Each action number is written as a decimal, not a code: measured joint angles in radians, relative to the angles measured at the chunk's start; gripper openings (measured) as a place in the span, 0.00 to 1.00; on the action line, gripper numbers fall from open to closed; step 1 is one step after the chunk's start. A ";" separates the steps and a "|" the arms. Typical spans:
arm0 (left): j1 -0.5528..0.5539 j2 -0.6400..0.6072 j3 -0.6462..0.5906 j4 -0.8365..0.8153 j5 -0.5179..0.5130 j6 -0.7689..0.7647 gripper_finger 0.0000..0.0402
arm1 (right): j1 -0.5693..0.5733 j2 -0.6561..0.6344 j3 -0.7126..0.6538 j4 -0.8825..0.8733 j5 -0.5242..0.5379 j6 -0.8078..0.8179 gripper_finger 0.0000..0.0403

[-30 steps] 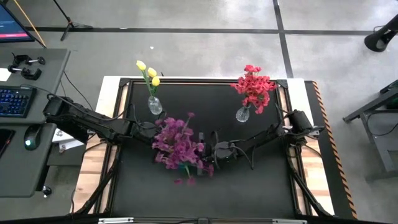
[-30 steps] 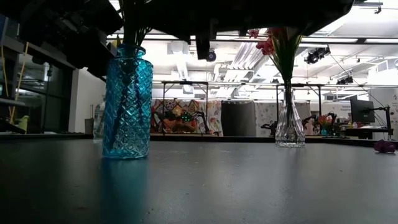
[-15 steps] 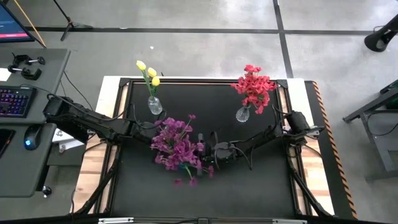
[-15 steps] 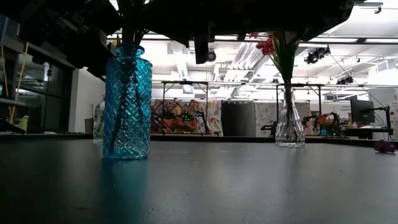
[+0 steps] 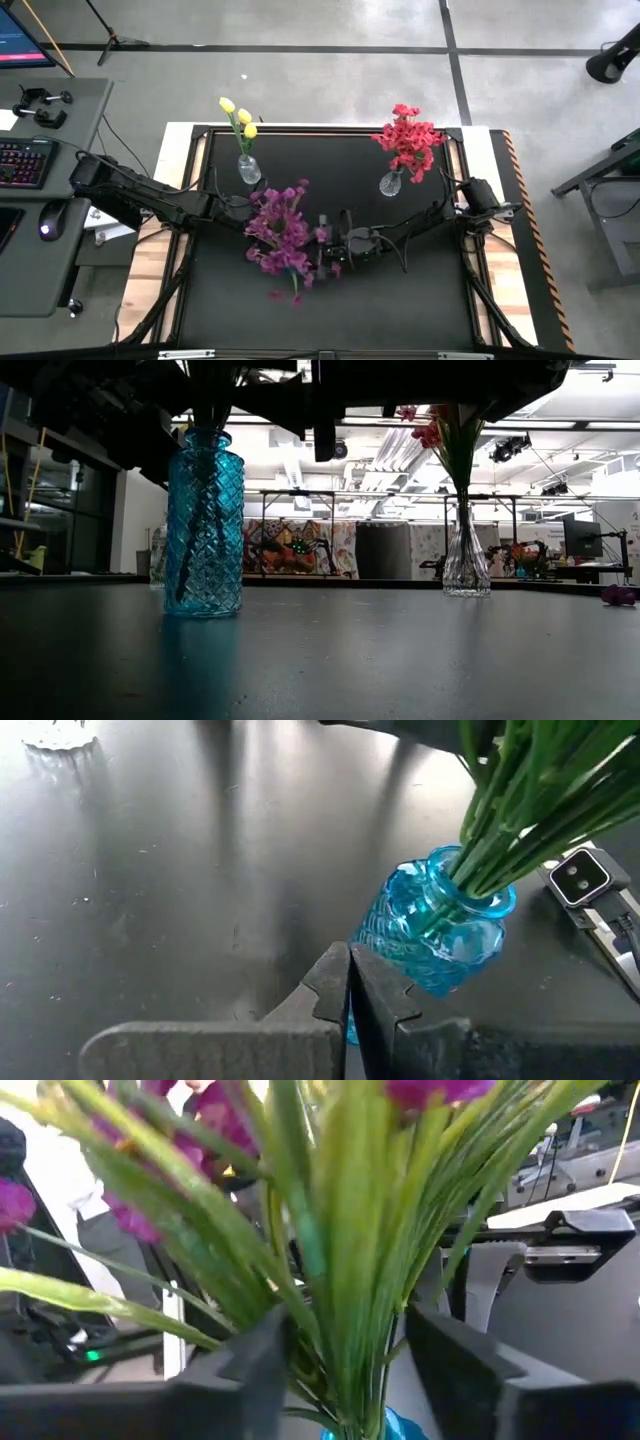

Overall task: Sort flowers into vase by color
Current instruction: Put the violet flowers into the blue vase

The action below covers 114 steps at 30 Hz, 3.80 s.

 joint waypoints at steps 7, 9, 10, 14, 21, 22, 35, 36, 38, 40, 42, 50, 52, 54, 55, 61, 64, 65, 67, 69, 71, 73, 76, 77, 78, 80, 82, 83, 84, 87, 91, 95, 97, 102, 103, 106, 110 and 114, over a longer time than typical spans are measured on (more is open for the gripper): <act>0.000 0.000 0.000 -0.003 0.000 0.000 0.00 | 0.000 -0.021 0.000 -0.013 -0.001 0.040 0.68; 0.000 0.000 0.000 -0.006 0.000 0.000 0.00 | 0.000 -0.044 0.000 -0.040 -0.001 0.039 0.72; 0.001 0.000 0.000 -0.006 0.000 0.000 0.00 | -0.002 -0.058 0.000 -0.060 -0.001 0.037 0.74; 0.001 0.000 0.000 -0.010 0.000 0.002 0.00 | -0.005 -0.117 0.000 -0.183 -0.005 0.033 0.76; 0.002 0.000 0.000 -0.010 -0.003 0.002 0.00 | -0.005 -0.185 0.000 -0.278 0.002 -0.015 0.76; 0.003 0.000 0.000 -0.011 -0.003 0.002 0.00 | -0.005 -0.191 0.000 -0.277 0.003 -0.016 0.76; 0.010 0.000 0.000 -0.010 -0.003 0.002 0.00 | -0.006 -0.199 0.000 -0.209 -0.049 0.141 0.76; 0.010 0.000 0.000 -0.010 -0.003 0.002 0.00 | -0.008 -0.199 0.001 -0.206 -0.063 0.167 0.76; 0.010 0.000 0.000 -0.011 -0.003 0.003 0.00 | -0.014 -0.199 0.001 -0.219 -0.088 0.185 0.76; 0.010 0.000 0.000 -0.011 -0.003 0.003 0.00 | -0.019 -0.199 0.001 -0.248 -0.076 0.200 0.76; 0.010 0.000 0.000 -0.011 -0.003 0.003 0.00 | -0.025 -0.199 0.001 -0.239 -0.059 0.238 0.76; 0.006 -0.018 0.000 -0.015 -0.002 -0.022 0.00 | -0.056 -0.199 0.001 -0.219 -0.112 0.251 0.76; -0.011 -0.049 0.002 -0.022 0.002 -0.038 0.00 | -0.058 -0.199 0.001 -0.229 -0.113 0.250 0.76; -0.036 -0.096 0.002 -0.056 0.005 -0.040 0.00 | -0.057 -0.199 0.001 -0.228 -0.112 0.249 0.76; -0.051 -0.124 0.002 -0.080 0.002 -0.045 0.00 | -0.057 -0.199 0.001 -0.227 -0.112 0.249 0.76; -0.223 -0.250 0.002 -0.168 -0.102 -0.133 0.00 | -0.058 -0.199 0.001 -0.232 -0.112 0.247 0.76; -0.339 -0.244 0.002 -0.163 -0.184 -0.148 0.00 | -0.058 -0.199 0.001 -0.232 -0.112 0.247 0.76; -0.374 -0.231 0.002 -0.149 -0.211 -0.153 0.00 | -0.058 -0.199 0.001 -0.232 -0.112 0.248 0.76; -0.429 -0.197 0.002 -0.112 -0.254 -0.157 0.00 | -0.058 -0.199 0.001 -0.232 -0.112 0.248 0.76; -0.465 -0.154 0.002 -0.035 -0.287 -0.164 0.00 | -0.060 -0.199 0.001 -0.232 -0.111 0.248 0.76; -0.482 -0.112 0.002 0.047 -0.320 -0.183 0.02 | -0.064 -0.199 0.001 -0.232 -0.110 0.256 0.76; -0.487 -0.076 0.002 0.098 -0.324 -0.192 0.05 | -0.070 -0.199 0.001 -0.232 -0.109 0.273 0.76; -0.482 -0.048 0.002 0.110 -0.323 -0.214 0.12 | -0.071 -0.199 0.001 -0.232 -0.108 0.282 0.76; -0.478 -0.043 0.002 0.110 -0.323 -0.225 0.16 | -0.071 -0.199 0.001 -0.232 -0.106 0.281 0.76; -0.474 -0.038 0.002 0.111 -0.322 -0.236 0.19 | -0.071 -0.199 0.001 -0.232 -0.105 0.281 0.76; -0.465 -0.031 0.002 0.127 -0.323 -0.253 0.27 | -0.071 -0.199 0.001 -0.232 -0.105 0.281 0.76; -0.454 -0.022 0.002 0.168 -0.322 -0.253 0.36 | -0.071 -0.199 0.001 -0.232 -0.105 0.281 0.76; -0.448 -0.016 0.002 0.190 -0.322 -0.253 0.40 | -0.071 -0.199 0.001 -0.232 -0.105 0.281 0.76; -0.442 -0.009 0.002 0.213 -0.322 -0.253 0.45 | -0.071 -0.199 0.001 -0.232 -0.105 0.281 0.76; -0.429 0.025 0.002 0.269 -0.320 -0.253 0.55 | -0.071 -0.199 0.001 -0.232 -0.106 0.281 0.76; -0.422 0.090 0.002 0.309 -0.322 -0.254 0.64 | -0.071 -0.199 0.001 -0.232 -0.106 0.281 0.76; -0.408 0.159 0.002 0.312 -0.376 -0.302 0.67 | -0.071 -0.199 0.001 -0.232 -0.110 0.281 0.76; -0.401 0.190 0.002 0.336 -0.425 -0.352 0.67 | -0.071 -0.199 0.001 -0.232 -0.110 0.281 0.76; -0.391 0.246 0.001 0.521 -0.510 -0.408 0.67 | -0.071 -0.198 0.001 -0.232 -0.110 0.281 0.76; -0.391 0.254 0.001 0.559 -0.521 -0.402 0.67 | -0.071 -0.198 0.001 -0.233 -0.110 0.281 0.76; -0.391 0.268 0.006 0.595 -0.540 -0.378 0.67 | -0.071 -0.198 0.001 -0.238 -0.110 0.281 0.76; -0.387 0.293 0.042 0.590 -0.563 -0.328 0.67 | -0.071 -0.198 0.001 -0.241 -0.109 0.281 0.76; -0.378 0.337 0.113 0.590 -0.560 -0.241 0.67 | -0.070 -0.198 0.001 -0.247 -0.109 0.281 0.76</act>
